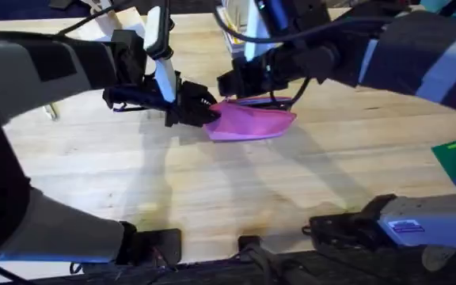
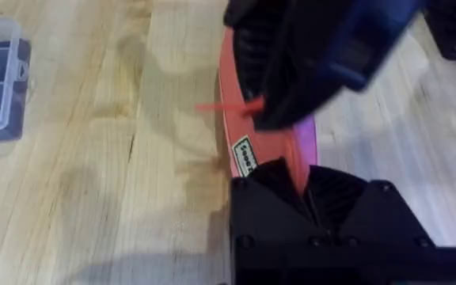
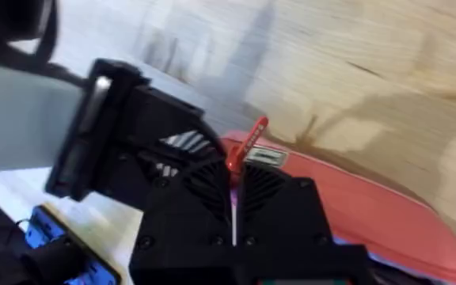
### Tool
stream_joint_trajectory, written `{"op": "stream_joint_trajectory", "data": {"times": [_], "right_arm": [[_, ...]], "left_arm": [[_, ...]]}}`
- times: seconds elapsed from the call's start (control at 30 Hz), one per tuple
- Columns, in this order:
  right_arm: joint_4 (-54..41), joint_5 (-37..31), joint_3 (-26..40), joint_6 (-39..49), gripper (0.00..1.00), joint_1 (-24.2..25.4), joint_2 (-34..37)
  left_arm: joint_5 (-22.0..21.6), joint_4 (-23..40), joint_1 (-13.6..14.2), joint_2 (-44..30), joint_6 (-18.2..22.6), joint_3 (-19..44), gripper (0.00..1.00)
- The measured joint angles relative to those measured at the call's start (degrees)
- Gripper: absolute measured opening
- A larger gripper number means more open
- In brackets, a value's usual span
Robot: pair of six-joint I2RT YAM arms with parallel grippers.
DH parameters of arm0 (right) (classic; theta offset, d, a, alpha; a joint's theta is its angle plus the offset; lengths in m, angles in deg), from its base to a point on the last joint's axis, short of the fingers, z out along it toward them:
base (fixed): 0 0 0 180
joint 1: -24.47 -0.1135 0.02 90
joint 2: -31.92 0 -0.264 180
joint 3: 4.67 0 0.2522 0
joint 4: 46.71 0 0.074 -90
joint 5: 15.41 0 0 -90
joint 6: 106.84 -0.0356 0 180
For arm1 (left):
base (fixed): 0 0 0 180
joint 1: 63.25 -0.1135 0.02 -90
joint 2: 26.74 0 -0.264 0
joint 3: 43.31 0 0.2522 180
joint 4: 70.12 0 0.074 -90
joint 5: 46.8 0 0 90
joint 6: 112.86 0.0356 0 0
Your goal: Unzip the bag, pick up the pens from the table one at a time and place them inside, then zip the bag closed.
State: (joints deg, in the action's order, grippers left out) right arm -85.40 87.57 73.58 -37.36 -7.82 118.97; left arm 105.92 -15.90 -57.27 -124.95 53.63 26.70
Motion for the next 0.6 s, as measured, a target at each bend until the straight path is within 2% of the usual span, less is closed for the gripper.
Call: {"op": "stream_joint_trajectory", "data": {"times": [0.37, 0.6], "right_arm": [[-8.17, 0.81, 0.0, 3.16, 0.031, 9.97, -0.09], [-14.46, 0.18, 0.0, 7.11, 0.031, 21.46, -0.09]], "left_arm": [[-1.05, -0.19, 0.04, 0.0, 0.0, 0.0, 0.043], [-1.01, -0.17, 0.1, 0.0, -0.01, 0.0, 0.042]]}}
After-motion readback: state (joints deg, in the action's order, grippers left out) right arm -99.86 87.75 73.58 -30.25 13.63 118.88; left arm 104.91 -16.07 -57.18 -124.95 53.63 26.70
